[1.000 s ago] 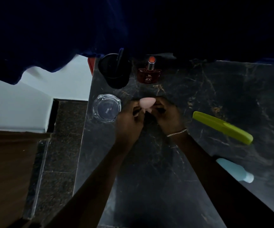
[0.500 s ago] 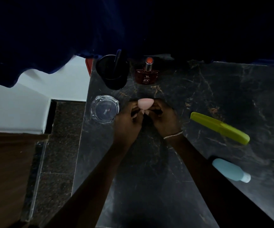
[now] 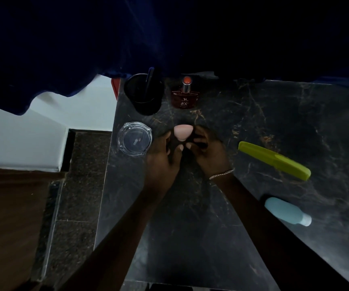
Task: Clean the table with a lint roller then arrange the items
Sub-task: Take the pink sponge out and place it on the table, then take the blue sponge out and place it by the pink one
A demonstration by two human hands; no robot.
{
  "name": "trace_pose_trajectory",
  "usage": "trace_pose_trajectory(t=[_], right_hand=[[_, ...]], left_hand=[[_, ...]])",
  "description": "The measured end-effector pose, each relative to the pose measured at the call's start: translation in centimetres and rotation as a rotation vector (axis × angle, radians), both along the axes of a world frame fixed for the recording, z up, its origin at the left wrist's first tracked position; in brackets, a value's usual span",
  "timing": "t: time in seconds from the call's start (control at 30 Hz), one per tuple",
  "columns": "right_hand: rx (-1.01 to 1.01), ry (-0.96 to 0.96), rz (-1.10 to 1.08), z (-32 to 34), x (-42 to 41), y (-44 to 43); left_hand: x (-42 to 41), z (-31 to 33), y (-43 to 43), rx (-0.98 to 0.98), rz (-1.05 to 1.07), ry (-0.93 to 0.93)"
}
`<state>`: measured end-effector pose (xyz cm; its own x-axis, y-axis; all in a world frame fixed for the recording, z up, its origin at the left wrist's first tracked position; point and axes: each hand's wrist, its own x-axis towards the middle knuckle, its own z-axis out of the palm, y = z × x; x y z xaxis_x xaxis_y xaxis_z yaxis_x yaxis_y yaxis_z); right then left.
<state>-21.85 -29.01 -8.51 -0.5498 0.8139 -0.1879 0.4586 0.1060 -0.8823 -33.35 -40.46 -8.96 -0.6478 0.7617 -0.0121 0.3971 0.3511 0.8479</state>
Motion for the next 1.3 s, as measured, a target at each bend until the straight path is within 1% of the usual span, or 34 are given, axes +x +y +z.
trace_pose_trajectory(t=[0.07, 0.13, 0.3, 0.37, 0.43, 0.5, 0.7, 0.83, 0.9, 0.97, 1.03, 1.1, 1.17, 1.3], right_hand=[[-0.012, -0.013, -0.023, 0.2, 0.9, -0.9], [0.022, -0.042, -0.017, 0.7, 2.2, -2.0], [0.276, -0.196, 0.088, 2.0, 6.3, -5.2], [0.355, -0.234, 0.121, 2.7, 7.9, -6.4], [0.433, -0.31, 0.153, 3.6, 9.9, -7.4], [0.484, -0.368, 0.148, 4.6, 11.8, -8.0], [0.544, -0.427, 0.16, 6.5, 17.1, -8.7], [0.496, -0.448, 0.119, 7.0, 21.4, -7.8], [0.483, -0.491, 0.061, 7.3, 23.4, -6.9], [0.432, -0.543, 0.014, 7.3, 25.6, -5.6], [0.357, -0.582, -0.008, 6.8, 27.6, -4.2], [0.264, -0.583, -0.025, 6.3, 29.3, -3.0], [0.208, -0.592, -0.022, 6.3, 30.4, -2.1], [0.134, -0.593, 0.016, 6.4, 31.1, -1.2]], left_hand=[[1.0, 0.6, -1.2, -0.042, -0.005, 0.045], [2.0, 1.3, -2.6, -0.074, -0.024, 0.058], [4.5, 2.8, -5.4, -0.117, -0.115, 0.202], [5.5, 3.1, -6.3, -0.114, -0.154, 0.258], [6.7, 3.4, -7.1, -0.123, -0.188, 0.317], [8.1, 3.6, -7.7, -0.14, -0.231, 0.349], [12.8, 4.1, -7.6, -0.142, -0.318, 0.413], [16.7, 4.8, -6.3, -0.127, -0.343, 0.441], [18.6, 5.2, -5.4, -0.155, -0.352, 0.42], [20.6, 5.6, -4.2, -0.201, -0.341, 0.314], [22.7, 6.5, -2.9, -0.26, -0.249, 0.096], [24.7, 7.1, -1.4, -0.334, -0.118, -0.136], [26.4, 6.8, -0.4, -0.413, -0.013, -0.311], [29.1, 5.5, 0.9, -0.397, 0.212, -0.741]])
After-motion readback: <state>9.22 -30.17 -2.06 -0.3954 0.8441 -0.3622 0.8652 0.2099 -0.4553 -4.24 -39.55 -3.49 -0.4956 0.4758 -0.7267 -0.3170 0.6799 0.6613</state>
